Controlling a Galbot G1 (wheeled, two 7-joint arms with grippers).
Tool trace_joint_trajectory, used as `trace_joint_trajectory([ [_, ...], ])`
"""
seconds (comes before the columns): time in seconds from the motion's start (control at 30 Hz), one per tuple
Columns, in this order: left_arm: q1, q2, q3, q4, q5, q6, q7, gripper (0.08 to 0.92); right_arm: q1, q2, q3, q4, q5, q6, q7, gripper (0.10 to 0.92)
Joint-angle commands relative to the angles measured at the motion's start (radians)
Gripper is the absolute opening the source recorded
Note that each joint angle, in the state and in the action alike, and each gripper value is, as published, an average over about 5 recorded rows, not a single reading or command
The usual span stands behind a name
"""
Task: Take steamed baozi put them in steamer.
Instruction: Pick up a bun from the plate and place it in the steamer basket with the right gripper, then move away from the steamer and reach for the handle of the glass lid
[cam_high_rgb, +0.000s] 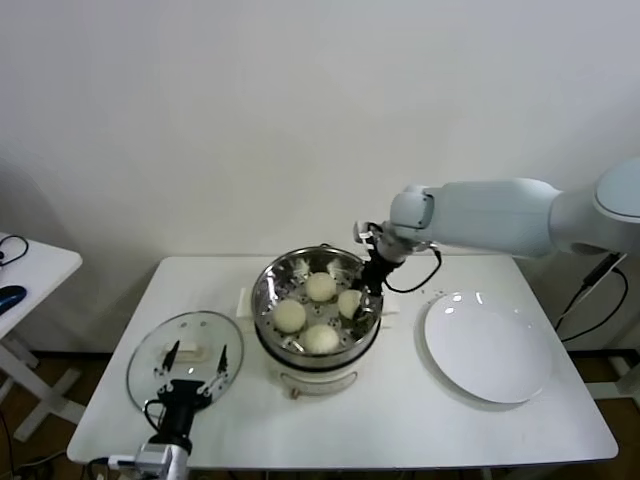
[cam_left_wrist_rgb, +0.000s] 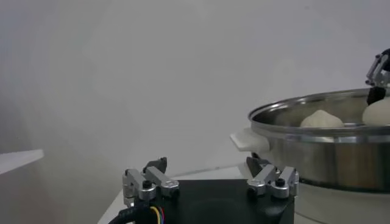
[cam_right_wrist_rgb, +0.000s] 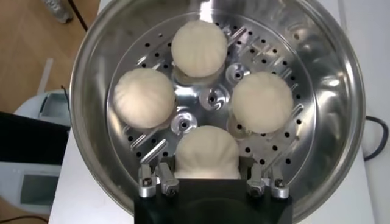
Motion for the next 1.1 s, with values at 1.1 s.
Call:
trace_joint_trajectory([
  [1.1, -0.019, 0.000, -0.007, 0.011, 0.019, -0.009, 0.001, 0.823, 0.007, -0.134, 0.179, 0.029, -0.025, 0.005, 0.022, 0.823],
])
